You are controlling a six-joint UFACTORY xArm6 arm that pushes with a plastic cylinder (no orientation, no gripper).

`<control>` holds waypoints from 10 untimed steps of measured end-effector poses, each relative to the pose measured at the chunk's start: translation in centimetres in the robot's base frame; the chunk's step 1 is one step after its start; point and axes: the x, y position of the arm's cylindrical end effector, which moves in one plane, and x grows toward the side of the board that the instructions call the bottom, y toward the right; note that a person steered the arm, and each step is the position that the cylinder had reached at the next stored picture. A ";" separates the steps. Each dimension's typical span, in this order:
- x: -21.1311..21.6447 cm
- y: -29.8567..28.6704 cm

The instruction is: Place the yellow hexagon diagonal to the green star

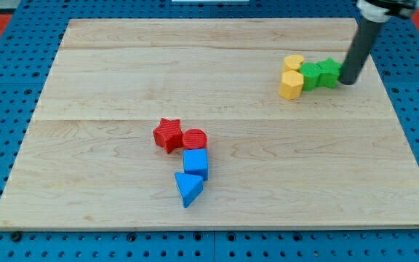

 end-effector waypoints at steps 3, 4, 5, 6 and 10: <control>-0.6 -4.9; -0.6 -4.9; 1.2 -4.9; 4.5 -4.4; 1.9 -12.2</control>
